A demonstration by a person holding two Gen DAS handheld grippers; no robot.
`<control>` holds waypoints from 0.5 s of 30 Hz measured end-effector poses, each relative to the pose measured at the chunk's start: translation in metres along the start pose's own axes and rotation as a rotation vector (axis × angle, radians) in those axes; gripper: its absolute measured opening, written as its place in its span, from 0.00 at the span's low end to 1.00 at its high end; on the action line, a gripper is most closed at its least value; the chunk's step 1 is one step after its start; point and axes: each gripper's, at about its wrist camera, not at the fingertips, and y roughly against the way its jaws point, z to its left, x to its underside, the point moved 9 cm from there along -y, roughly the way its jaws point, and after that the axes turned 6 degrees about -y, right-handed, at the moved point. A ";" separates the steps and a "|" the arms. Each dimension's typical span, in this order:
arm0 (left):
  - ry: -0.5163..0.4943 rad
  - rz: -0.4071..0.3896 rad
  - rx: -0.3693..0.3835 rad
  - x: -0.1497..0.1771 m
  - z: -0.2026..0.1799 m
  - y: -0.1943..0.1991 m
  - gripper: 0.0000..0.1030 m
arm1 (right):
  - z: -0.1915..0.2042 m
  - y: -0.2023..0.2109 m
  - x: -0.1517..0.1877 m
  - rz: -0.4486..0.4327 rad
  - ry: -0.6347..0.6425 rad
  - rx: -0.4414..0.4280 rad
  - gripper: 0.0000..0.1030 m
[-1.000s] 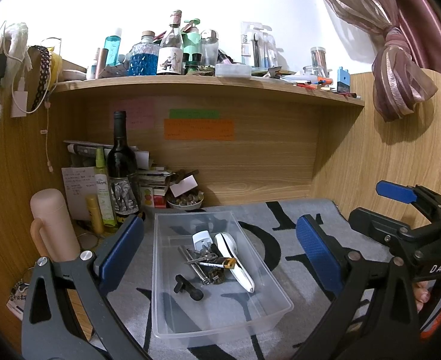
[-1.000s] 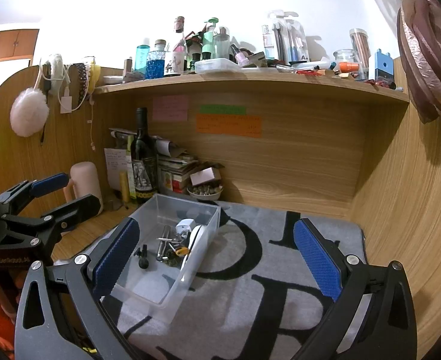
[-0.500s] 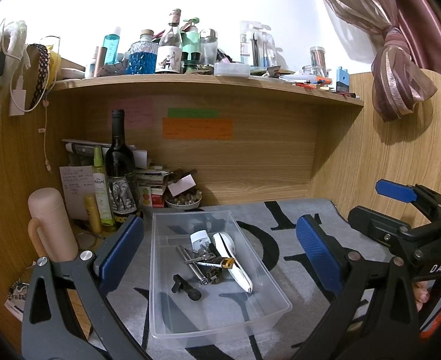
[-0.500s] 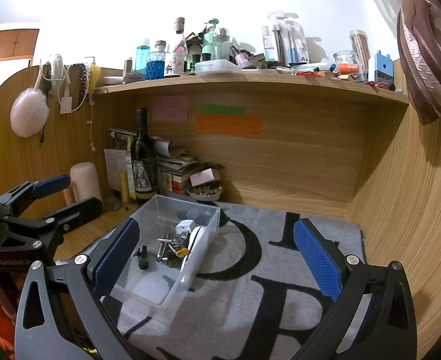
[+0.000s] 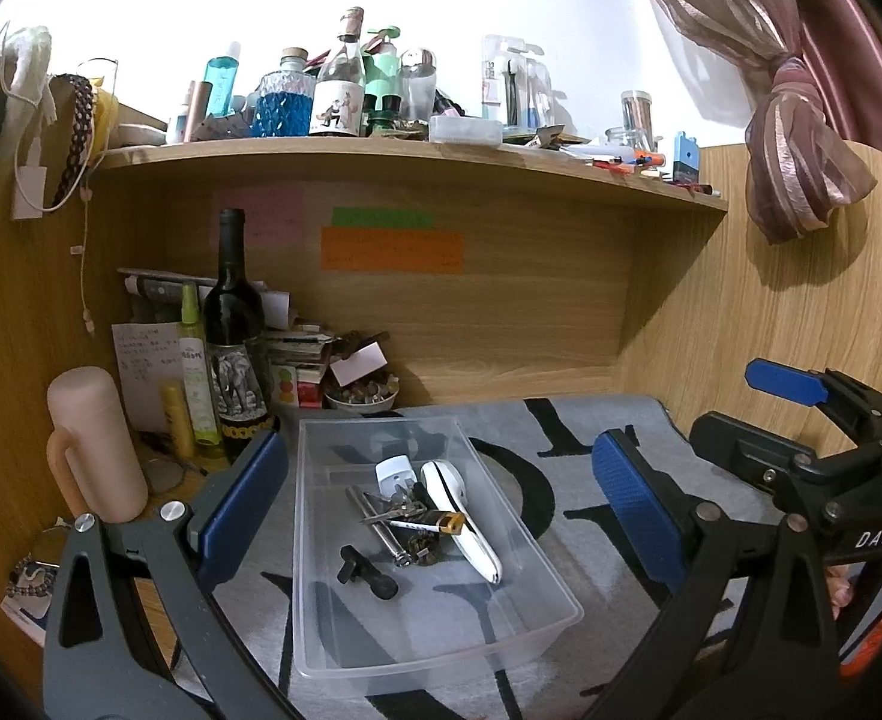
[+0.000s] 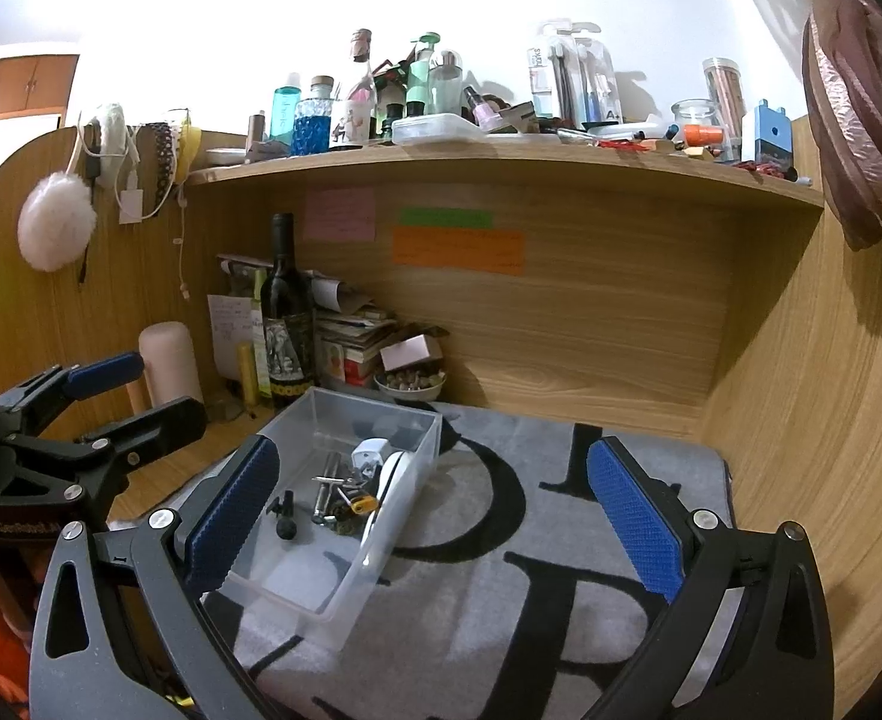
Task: Organize rigid objects
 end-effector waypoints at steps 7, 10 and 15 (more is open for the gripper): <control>0.004 0.000 0.003 0.000 0.000 -0.001 1.00 | -0.001 0.000 0.000 0.000 0.000 -0.001 1.00; 0.005 0.002 0.008 0.000 0.000 -0.001 1.00 | -0.001 -0.001 0.000 0.001 0.000 -0.001 1.00; 0.004 0.011 0.018 0.002 -0.002 -0.004 1.00 | 0.000 -0.002 0.000 0.002 0.000 0.003 1.00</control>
